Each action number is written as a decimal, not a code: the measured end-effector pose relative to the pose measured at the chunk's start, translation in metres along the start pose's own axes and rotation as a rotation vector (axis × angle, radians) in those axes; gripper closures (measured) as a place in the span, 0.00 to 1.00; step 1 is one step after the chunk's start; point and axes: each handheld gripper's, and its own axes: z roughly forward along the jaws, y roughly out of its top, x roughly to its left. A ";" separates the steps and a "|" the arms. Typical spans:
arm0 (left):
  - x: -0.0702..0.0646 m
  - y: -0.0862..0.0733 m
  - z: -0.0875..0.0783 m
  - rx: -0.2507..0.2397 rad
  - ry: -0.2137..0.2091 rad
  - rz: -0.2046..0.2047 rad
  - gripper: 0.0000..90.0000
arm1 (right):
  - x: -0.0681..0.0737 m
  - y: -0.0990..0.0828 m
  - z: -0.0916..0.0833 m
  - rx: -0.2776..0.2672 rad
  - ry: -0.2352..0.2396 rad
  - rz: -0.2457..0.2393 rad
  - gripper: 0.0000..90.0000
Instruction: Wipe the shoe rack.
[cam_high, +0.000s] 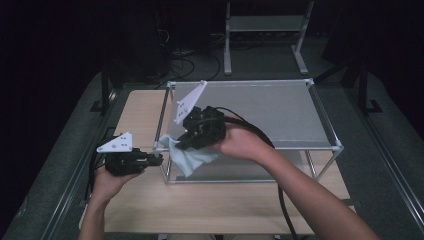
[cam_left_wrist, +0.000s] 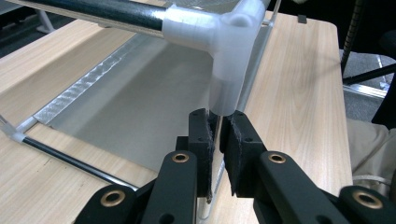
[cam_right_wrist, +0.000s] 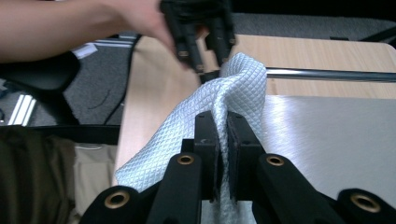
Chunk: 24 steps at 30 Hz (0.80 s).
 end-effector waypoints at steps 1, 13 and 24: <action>0.000 0.000 -0.001 0.001 -0.002 0.005 0.91 | -0.006 0.002 0.007 0.013 -0.001 0.001 0.93; 0.000 -0.001 -0.003 0.006 -0.005 0.010 0.91 | -0.035 -0.016 0.022 0.093 -0.015 0.055 0.93; -0.001 -0.004 -0.006 -0.007 -0.002 0.005 0.91 | -0.040 -0.015 0.025 0.089 -0.011 0.057 0.93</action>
